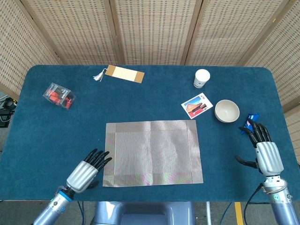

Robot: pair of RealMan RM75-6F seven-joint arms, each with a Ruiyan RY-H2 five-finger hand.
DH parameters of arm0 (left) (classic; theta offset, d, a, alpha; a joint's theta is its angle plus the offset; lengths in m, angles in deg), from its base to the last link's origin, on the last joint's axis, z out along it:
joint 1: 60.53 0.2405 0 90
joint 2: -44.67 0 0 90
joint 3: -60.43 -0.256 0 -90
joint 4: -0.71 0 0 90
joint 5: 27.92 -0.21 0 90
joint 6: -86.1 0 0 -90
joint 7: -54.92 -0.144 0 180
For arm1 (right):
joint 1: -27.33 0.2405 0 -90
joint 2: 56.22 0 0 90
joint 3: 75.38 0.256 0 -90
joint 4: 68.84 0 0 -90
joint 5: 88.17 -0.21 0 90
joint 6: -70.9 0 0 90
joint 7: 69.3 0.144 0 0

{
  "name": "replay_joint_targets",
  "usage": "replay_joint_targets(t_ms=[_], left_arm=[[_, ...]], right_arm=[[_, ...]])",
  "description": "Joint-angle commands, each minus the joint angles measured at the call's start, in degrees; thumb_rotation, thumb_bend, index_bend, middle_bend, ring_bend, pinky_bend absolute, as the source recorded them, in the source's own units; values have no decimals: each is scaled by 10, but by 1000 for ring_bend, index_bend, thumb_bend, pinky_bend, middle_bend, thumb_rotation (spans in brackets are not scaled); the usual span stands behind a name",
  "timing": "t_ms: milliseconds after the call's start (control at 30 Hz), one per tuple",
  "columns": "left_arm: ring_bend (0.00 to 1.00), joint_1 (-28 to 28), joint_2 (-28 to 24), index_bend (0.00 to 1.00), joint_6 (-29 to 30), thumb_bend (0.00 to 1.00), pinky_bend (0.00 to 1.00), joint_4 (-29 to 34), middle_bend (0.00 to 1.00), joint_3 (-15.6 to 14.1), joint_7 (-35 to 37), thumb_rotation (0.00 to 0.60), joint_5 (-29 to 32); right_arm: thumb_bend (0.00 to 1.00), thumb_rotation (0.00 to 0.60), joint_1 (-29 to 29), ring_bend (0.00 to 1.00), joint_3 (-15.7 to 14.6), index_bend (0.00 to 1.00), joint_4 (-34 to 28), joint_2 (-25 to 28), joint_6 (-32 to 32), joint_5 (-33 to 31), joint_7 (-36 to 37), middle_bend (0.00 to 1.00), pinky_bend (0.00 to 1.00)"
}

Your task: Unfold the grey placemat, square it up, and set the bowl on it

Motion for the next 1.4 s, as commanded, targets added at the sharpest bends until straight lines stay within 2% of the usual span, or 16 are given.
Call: replay_joint_targets(t_ms=[33,167,200,333,600,700,900,1267,1400], left_arm=[[0,13,-17,69,21,209,0,6,0,7,25,600,-7],[0,27,-34,69,50,209,0,7,0,20,49,600,-6],[0,40,-47,69,77,209,0,6,0,31,62,600,0],[0,53,-64,69,97,209,0,3,0,42,85,600,0],[0,70,-88,69,116,209,0,7,0,68,118,600,6],[0,73,-95,69,115,209,0,7,0,80,126,600,14],[0,77,-105,69,111,209,0,7,0,97,143,600,25],[0,82,-114,14,105,209,0,9,0,115,148,600,34],[0,81,-110,13,92,209,0,6,0,124,141,600,45]], right_arm=[[151,600,1,0,-1,218,1,-1,-2,0,-4,0,0],[150,600,3,0,0,219,5,-4,-9,-6,-15,0,0],[149,600,9,0,6,224,15,-11,-20,-19,-28,0,0],[150,600,26,0,19,239,29,-23,-52,-47,-53,0,0],[149,600,90,0,66,241,51,-52,-132,-120,-139,0,0],[150,600,122,0,88,247,83,-77,-166,-158,-173,0,0],[207,600,158,0,105,258,153,-118,-218,-219,-209,0,0],[228,600,184,0,112,255,266,-166,-280,-277,-207,0,0],[227,600,196,0,107,255,334,-196,-318,-288,-187,0,0]])
